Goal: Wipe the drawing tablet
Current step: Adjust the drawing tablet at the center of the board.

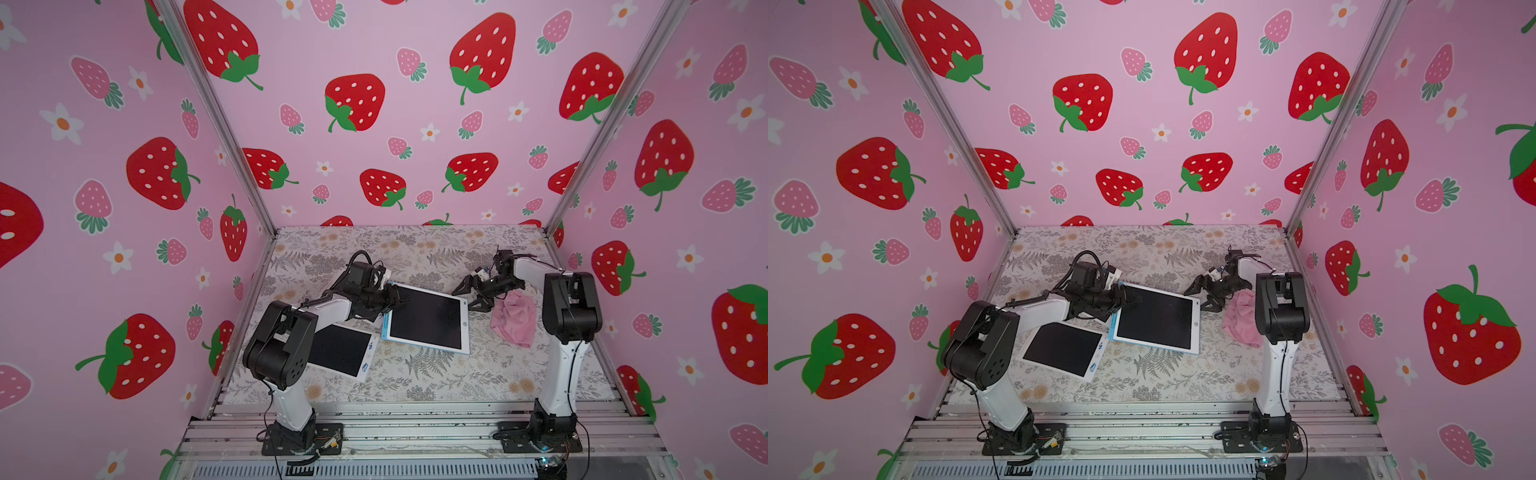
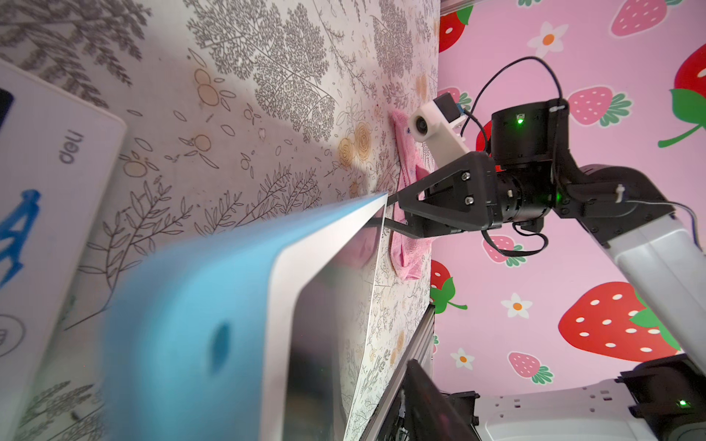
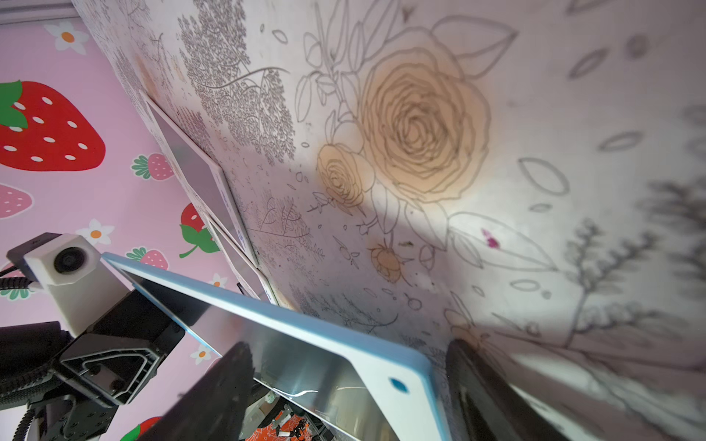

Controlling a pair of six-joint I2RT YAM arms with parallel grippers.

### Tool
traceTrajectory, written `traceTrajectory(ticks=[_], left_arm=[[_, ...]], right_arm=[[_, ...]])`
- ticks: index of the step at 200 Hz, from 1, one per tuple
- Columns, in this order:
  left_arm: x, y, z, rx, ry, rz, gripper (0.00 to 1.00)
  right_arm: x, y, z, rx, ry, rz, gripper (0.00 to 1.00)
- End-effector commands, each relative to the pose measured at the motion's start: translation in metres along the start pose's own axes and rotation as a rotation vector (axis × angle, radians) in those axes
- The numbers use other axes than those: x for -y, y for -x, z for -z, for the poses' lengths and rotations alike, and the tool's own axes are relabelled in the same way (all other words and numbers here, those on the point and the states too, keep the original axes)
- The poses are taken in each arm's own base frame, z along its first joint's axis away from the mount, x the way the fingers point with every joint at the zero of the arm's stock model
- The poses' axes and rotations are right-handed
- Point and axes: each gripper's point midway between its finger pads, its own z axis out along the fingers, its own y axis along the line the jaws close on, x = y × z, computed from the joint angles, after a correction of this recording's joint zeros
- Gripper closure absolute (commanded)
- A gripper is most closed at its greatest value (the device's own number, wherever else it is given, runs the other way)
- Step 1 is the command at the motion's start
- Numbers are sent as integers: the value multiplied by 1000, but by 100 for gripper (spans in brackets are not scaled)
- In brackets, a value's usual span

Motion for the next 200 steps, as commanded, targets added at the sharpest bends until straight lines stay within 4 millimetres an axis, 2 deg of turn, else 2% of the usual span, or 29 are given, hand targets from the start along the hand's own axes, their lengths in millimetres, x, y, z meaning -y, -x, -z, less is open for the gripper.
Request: traceTrajectory(ticks=[1,11,14,21,56,95,112,136,183,188,194,200], left_arm=[[17,6,3,5,-45,-20,88],[16,6,3,4,-40,-17,93],[16,6,2,4,-36,-16,98],[14,7,2,2,-29,-13,100],[5,11,-1,3,-3,14,100],[-9,21,2,35,16,86,100],[-12,28,6,53,7,128,100],[-18,34,6,42,-4,174,100],[-26,31,4,18,-17,220,100],[-27,31,4,16,-14,219,96],[-28,30,4,11,-5,219,84],[-31,28,4,5,10,220,78]], right_arm=[[28,-2,-19,-27,-80,-35,18],[27,-3,-19,-28,-79,-37,19],[27,-2,-19,-25,-79,-36,19],[26,-2,-18,-22,-78,-34,19],[23,0,-11,3,-84,-30,18],[17,3,14,109,-119,-31,15],[15,-4,20,128,-107,-49,13],[16,-15,12,111,-62,-71,13],[11,-28,-4,83,-10,-83,14],[10,-29,-5,81,-16,-77,14],[11,-30,-7,79,-25,-74,14],[12,-31,-8,79,-34,-74,14]])
